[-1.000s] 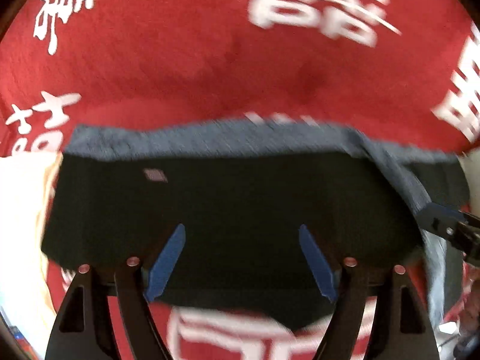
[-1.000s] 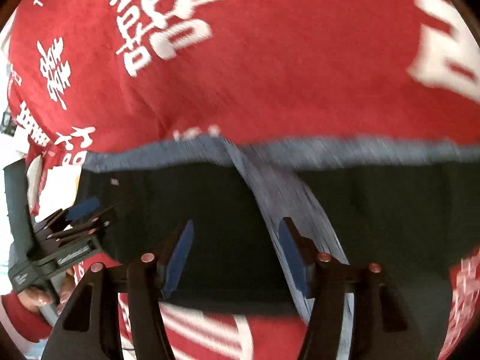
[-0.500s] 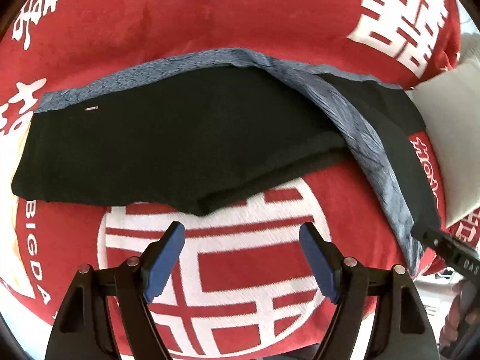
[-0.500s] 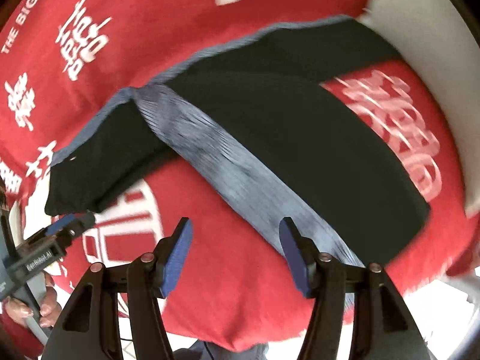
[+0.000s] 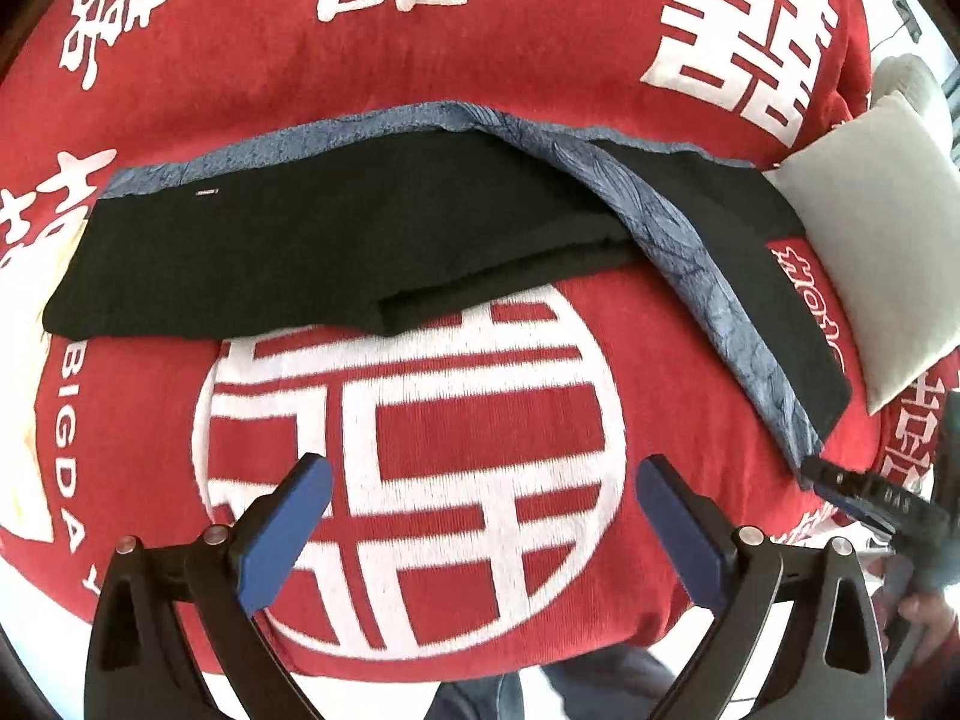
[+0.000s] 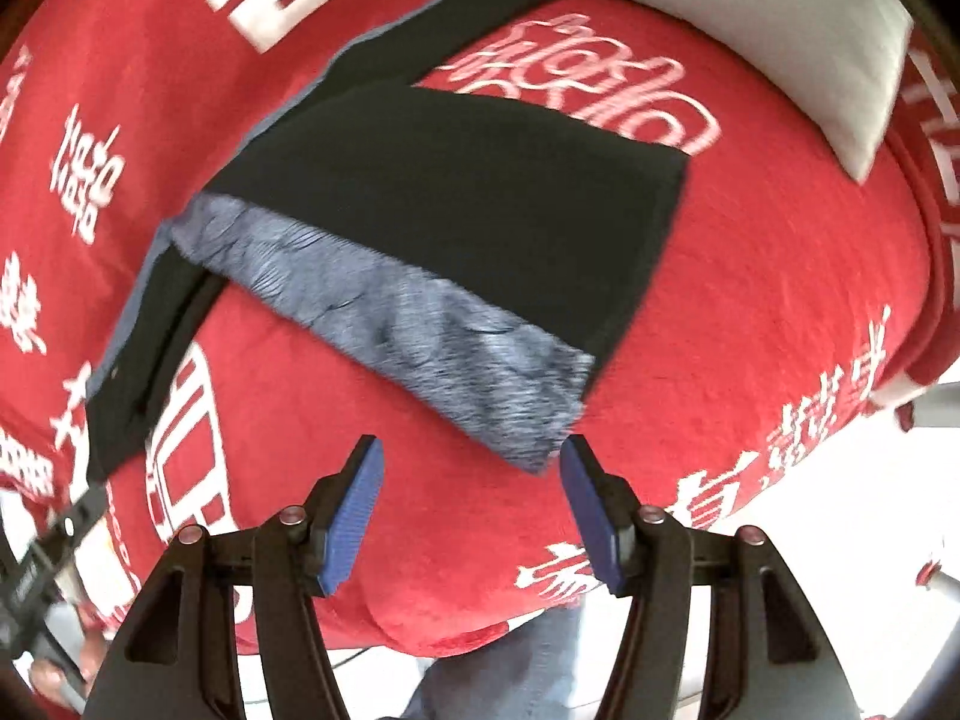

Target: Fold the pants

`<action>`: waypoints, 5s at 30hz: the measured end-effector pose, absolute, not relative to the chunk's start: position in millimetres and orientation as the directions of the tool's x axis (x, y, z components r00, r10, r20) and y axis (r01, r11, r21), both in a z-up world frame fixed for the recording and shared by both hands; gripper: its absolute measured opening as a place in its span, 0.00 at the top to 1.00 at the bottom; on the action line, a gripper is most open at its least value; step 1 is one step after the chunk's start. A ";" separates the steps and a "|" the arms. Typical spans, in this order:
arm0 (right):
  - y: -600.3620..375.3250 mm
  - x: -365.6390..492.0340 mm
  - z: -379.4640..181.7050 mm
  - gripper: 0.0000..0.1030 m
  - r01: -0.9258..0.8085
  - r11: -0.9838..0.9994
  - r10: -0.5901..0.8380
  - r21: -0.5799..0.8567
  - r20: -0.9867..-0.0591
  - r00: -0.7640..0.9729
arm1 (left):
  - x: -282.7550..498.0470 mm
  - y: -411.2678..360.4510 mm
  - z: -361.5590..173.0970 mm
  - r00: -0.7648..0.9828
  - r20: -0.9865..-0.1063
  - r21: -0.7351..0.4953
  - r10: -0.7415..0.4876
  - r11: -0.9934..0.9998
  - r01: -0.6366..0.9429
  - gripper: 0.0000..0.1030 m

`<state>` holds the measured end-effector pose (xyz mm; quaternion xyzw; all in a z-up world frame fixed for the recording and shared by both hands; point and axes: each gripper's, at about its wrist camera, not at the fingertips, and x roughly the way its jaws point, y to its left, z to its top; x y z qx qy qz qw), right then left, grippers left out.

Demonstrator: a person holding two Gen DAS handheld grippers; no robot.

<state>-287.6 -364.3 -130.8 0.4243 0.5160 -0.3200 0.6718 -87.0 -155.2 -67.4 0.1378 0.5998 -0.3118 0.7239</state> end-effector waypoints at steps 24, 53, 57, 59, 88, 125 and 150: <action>-504.0 -236.7 -64.5 0.97 0.651 0.498 0.240 0.573 -0.812 0.532 | -89.9 -296.9 -80.0 0.083 -0.978 -0.094 -0.191 0.760 0.643 0.02; -686.4 -92.5 -105.2 0.76 0.656 0.735 0.035 0.173 -0.975 0.218 | 24.9 -429.9 -130.3 0.278 -0.960 0.117 -0.040 0.841 0.528 0.02; -677.8 -90.1 -153.2 0.77 0.638 0.766 -0.025 0.072 -0.990 0.142 | 36.9 -435.0 -155.8 0.275 -0.961 0.154 0.007 0.841 0.518 0.02; -675.6 -82.0 -169.3 0.77 0.619 0.784 -0.048 0.036 -0.992 0.118 | 44.0 -433.8 -162.7 0.262 -0.965 0.131 -0.007 0.853 0.505 0.01; -633.9 -82.0 -140.8 0.43 0.566 0.821 -0.041 0.079 -0.980 0.196 | 43.8 -329.1 -118.6 0.238 -0.971 0.122 0.024 0.906 0.406 0.01; -314.1 -39.7 -191.6 0.53 0.556 0.481 0.509 0.678 -0.732 0.453 | 82.0 -127.8 -130.6 0.213 -0.977 0.065 -0.025 0.911 0.408 0.01; -376.2 -37.8 -127.7 0.65 0.531 0.809 0.097 0.251 -0.949 0.300 | 112.8 -188.8 -136.8 0.263 -0.963 0.092 -0.052 0.857 0.506 0.01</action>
